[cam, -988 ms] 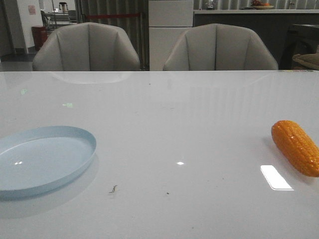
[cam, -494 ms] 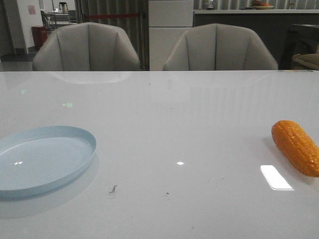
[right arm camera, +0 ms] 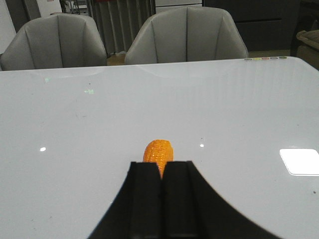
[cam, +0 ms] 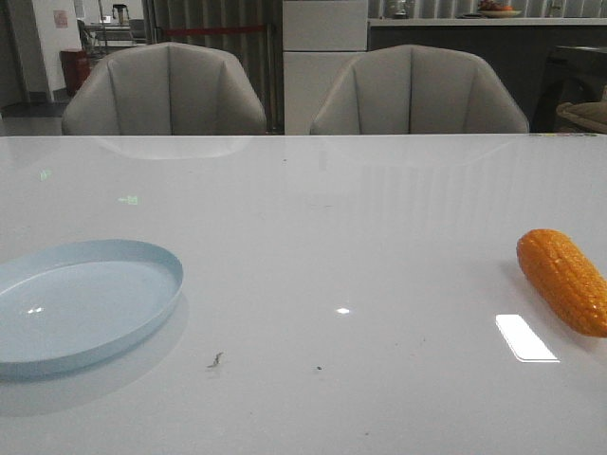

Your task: Place corn on plate with both arms

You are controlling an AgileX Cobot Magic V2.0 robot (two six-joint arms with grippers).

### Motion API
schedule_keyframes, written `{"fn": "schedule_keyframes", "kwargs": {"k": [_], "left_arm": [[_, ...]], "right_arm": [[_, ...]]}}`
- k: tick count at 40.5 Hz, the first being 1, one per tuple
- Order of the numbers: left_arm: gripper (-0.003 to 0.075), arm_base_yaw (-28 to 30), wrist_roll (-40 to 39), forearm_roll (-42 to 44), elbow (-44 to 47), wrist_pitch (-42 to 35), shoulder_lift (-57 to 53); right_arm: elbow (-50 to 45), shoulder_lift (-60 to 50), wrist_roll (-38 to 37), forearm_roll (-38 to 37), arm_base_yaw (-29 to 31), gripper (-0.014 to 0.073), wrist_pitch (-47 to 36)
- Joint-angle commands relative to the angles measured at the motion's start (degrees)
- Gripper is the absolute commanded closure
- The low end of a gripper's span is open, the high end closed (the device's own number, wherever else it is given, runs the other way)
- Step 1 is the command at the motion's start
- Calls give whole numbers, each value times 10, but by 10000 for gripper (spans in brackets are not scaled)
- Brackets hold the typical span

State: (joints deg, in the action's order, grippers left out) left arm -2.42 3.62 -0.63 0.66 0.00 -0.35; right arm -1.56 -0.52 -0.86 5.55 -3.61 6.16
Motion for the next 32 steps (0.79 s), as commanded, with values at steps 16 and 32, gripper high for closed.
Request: {"fn": "schedule_keyframes", "kwargs": {"k": [16, 32], "left_arm": [[626, 2, -5, -4, -98, -116, 11], [626, 2, -5, -4, -281, 8, 199]], "right_arm": [[120, -14, 3, 2, 2, 543, -142], [289, 163, 3, 2, 2, 543, 15]]}}
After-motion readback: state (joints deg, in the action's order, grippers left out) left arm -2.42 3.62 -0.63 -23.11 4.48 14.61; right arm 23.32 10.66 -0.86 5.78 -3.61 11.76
